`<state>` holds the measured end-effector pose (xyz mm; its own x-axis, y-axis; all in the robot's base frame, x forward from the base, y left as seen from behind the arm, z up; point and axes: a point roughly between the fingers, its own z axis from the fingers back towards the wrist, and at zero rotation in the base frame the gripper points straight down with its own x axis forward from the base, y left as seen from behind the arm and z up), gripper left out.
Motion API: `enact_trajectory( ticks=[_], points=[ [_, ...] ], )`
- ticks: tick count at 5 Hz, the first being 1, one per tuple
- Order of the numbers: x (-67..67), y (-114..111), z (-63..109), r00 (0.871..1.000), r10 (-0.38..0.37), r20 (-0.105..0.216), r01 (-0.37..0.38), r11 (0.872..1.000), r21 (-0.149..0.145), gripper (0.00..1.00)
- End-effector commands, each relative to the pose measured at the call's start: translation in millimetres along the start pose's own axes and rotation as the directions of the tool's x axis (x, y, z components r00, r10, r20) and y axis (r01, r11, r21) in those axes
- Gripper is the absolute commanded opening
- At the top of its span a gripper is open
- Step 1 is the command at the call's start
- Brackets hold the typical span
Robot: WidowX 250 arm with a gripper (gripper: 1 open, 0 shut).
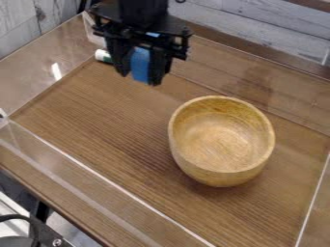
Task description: Remove the blue block from inside the brown bowl and put it on the table
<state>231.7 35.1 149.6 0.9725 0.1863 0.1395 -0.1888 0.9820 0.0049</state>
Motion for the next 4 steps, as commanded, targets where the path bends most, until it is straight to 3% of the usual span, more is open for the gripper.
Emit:
enact_trajectory(
  ticks=[1, 4],
  points=[
    [-2.1, 6.6, 8.3, 0.998, -0.015, 0.057, 0.015, 1.0, 0.004, 0.0],
    [-14.3, 16.3, -8.8, 0.998, -0.038, 0.052, 0.037, 0.999, 0.02, 0.0]
  ],
)
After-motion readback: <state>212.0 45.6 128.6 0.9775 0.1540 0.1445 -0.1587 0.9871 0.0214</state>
